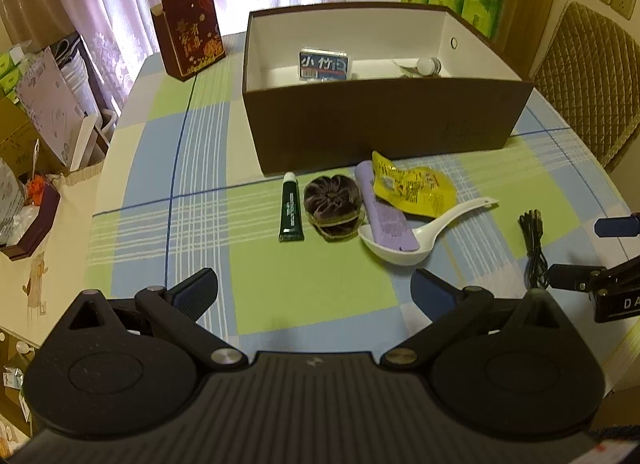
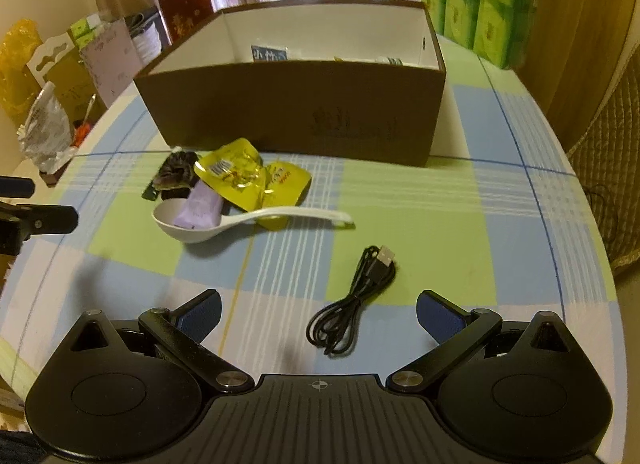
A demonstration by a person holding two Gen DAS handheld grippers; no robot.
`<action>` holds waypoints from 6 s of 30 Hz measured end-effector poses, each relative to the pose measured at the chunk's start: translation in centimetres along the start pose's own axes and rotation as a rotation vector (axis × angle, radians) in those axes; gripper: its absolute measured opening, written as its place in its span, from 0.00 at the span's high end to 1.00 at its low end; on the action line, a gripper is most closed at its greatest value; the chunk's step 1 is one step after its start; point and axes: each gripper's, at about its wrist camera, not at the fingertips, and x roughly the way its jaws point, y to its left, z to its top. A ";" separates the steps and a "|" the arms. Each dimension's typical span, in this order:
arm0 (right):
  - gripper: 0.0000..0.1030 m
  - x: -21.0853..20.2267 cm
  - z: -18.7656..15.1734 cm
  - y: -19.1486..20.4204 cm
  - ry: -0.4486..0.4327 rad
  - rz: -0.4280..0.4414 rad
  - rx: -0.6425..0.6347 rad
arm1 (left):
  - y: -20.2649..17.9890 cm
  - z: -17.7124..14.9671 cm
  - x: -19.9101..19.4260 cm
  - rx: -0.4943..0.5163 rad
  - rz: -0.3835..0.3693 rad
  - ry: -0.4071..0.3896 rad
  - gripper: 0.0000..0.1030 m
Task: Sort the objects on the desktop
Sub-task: 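Withdraw both tools from the box toward the remaining table items, then grasp the brown scrunchie with the left tool while the right tool grasps the black USB cable, then carry the scrunchie and cable into the box and release both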
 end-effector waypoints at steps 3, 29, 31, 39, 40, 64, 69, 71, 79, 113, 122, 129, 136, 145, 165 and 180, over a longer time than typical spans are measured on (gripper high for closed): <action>0.02 1.1 -0.4 -0.3 0.024 -0.019 0.009 | 0.1 -0.3 0.4 -0.001 0.000 0.010 0.02; 0.59 6.1 -1.8 -1.4 -0.006 -0.083 -0.038 | 0.9 0.1 3.4 0.009 0.003 0.016 0.02; 0.72 6.0 -1.6 -1.9 -0.011 -0.093 -0.032 | 1.2 0.4 3.7 0.005 -0.002 0.006 0.03; 0.83 6.4 -0.7 -4.9 -0.027 -0.150 0.017 | 2.3 2.5 6.1 0.029 -0.043 -0.038 0.07; 0.83 6.4 -0.6 -5.3 -0.030 -0.155 0.024 | 2.4 2.8 6.5 0.035 -0.053 -0.039 0.09; 0.82 6.8 -0.3 -6.6 -0.075 -0.173 0.052 | 0.6 5.3 14.6 0.264 -0.260 0.021 0.74; 0.82 6.8 -0.4 -6.6 -0.078 -0.176 0.044 | 1.7 5.1 13.3 0.197 -0.276 0.009 0.90; 0.82 6.8 -0.5 -6.5 -0.082 -0.180 0.034 | 2.3 5.0 12.6 0.154 -0.276 -0.001 0.90; 0.85 6.7 -0.7 -5.7 -0.075 -0.193 -0.005 | 3.7 4.1 8.3 0.062 -0.264 -0.058 0.90; 0.89 -1.0 15.3 -4.0 -0.377 0.155 0.052 | 3.0 13.6 3.1 0.042 -0.292 -0.273 0.90; 0.89 2.6 21.5 -3.5 -0.350 0.201 0.029 | 2.8 19.4 5.3 0.041 -0.289 -0.263 0.90; 0.89 7.4 23.6 -3.0 -0.250 0.204 -0.007 | 2.2 21.2 9.5 0.026 -0.304 -0.162 0.90; 0.89 11.3 22.8 -3.6 -0.148 0.226 -0.026 | 2.5 20.5 13.6 -0.004 -0.294 -0.048 0.90; 0.89 14.1 22.2 -3.4 -0.039 0.219 -0.055 | 1.6 19.8 16.3 -0.017 -0.311 0.027 0.89; 0.18 13.8 21.9 -3.1 -0.020 0.178 -0.071 | 1.0 19.0 16.5 0.030 -0.246 0.037 0.38; 0.02 11.3 21.4 -3.7 -0.022 0.134 -0.099 | 0.5 18.5 14.6 0.058 -0.190 0.010 0.10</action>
